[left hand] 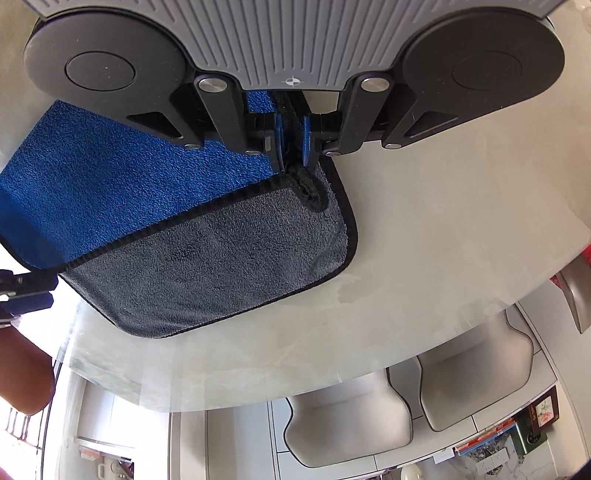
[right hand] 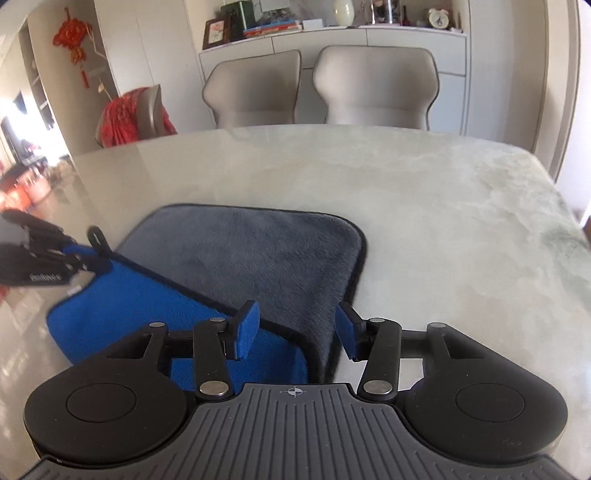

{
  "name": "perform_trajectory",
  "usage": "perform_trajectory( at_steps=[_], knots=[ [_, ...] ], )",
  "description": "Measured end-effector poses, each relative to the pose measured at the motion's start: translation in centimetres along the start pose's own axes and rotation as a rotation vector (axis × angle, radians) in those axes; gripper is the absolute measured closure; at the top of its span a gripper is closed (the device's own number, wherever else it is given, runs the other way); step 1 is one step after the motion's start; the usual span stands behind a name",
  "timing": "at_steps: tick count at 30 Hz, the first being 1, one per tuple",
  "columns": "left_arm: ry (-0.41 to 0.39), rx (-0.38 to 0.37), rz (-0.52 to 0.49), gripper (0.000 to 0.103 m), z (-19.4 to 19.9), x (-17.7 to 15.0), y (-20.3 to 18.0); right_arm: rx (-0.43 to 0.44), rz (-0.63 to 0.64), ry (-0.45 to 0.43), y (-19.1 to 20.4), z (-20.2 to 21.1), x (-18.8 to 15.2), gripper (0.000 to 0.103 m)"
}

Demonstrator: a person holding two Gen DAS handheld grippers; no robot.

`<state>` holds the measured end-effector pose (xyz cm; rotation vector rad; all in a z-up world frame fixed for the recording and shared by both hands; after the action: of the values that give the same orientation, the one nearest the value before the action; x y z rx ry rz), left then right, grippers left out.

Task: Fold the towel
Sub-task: 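Lift the hem with both grippers and fold it over onto the towel, then lay the folded hem down and open both grippers to release it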

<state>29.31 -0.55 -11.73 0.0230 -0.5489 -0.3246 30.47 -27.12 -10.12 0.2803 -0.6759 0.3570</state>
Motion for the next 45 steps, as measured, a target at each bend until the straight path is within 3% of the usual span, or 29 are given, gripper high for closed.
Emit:
perform_trajectory(
  at_steps=[3,5,7,12,15,18,20,22,25,30,36,45],
  knots=[
    [0.001,-0.018,0.010,0.090,0.1,-0.2,-0.1,0.039,-0.062,0.027,-0.4,-0.2,-0.8,0.056],
    [0.004,-0.024,0.009,0.090,0.2,-0.5,-0.1,0.030,-0.081,0.022,-0.5,-0.1,-1.0,0.063],
    [0.006,-0.035,0.012,0.088,0.2,-0.6,-0.1,0.045,-0.084,0.015,-0.4,-0.1,-1.0,0.077],
    [0.017,-0.045,0.035,0.081,0.0,-0.5,0.3,0.083,-0.093,0.027,-0.2,-0.4,-1.1,0.078],
    [0.023,-0.051,0.062,0.075,-0.1,-0.3,0.7,0.091,-0.101,0.033,0.0,-0.6,-1.1,0.090],
    [0.023,-0.072,0.087,0.078,-0.1,-0.2,1.0,0.099,-0.102,0.024,0.2,-0.3,-1.3,0.093],
    [0.021,-0.078,0.071,0.083,-0.1,-0.2,0.8,0.105,-0.100,0.018,0.4,-0.2,-1.3,0.094],
    [0.021,-0.094,0.063,0.096,0.0,-0.1,0.6,0.115,-0.099,0.010,0.5,0.0,-1.2,0.094],
    [0.014,-0.099,0.067,0.099,0.2,0.0,0.4,0.122,-0.092,0.000,0.7,0.6,-1.1,0.096],
    [-0.029,-0.115,0.132,0.100,1.1,0.6,1.0,0.117,-0.072,-0.046,0.6,1.6,0.4,0.097],
    [-0.103,-0.077,0.145,0.100,2.7,2.2,2.0,0.092,-0.050,-0.108,-0.5,1.9,3.2,0.097],
    [-0.174,-0.005,0.174,0.100,2.3,5.1,3.7,0.075,-0.027,-0.123,-2.3,-1.7,7.5,0.097]
  ],
)
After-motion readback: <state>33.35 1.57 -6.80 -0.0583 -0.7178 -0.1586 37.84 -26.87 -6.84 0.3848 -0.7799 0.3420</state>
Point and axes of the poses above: each gripper's, at about its wrist camera, not at the fingertips, and z roughly against the way its jaws point, y to its left, x to its top, the point moved 5 cm from there along -z, roughly the way its jaws point, and after that the axes turned 5 degrees about y, right-handed, at the moved point
